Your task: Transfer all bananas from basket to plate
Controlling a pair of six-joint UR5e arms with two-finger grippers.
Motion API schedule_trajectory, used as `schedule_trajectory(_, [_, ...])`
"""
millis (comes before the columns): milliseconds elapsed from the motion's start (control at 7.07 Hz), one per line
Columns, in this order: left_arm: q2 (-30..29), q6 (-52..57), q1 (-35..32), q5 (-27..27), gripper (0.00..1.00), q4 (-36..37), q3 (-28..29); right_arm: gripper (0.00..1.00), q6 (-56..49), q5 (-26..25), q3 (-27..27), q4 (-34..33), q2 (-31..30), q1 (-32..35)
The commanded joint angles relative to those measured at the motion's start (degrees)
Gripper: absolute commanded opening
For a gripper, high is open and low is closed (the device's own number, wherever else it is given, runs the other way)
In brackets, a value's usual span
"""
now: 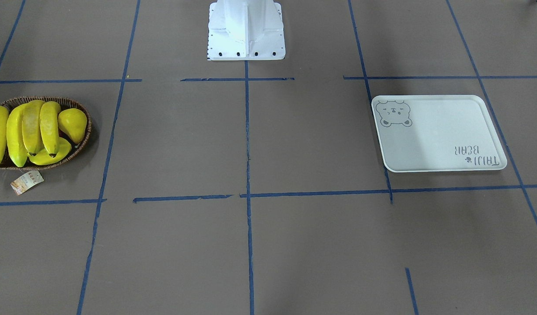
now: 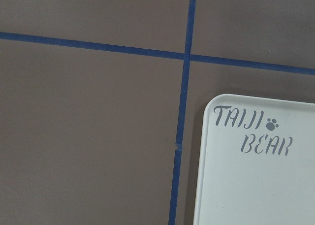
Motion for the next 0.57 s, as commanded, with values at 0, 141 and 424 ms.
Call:
schedule_trajectory(0, [0.08,-0.21,0.00,0.01,1.00,-0.06,-0.22,1.00,-0.19,0.17,2.57,-0.32,0.67,-0.28])
schedule_trajectory(141, [0.08,-0.12,0.00,0.01,1.00,-0.06,-0.49,1.00,-0.63,-0.96,4.41,-0.50,0.68,-3.76])
schedule_trajectory(424, [0.08,0.05,-0.09,0.01,1.00,-0.06,-1.01,1.00,3.73,-0.45,7.23,-0.50,1.11,-7.20])
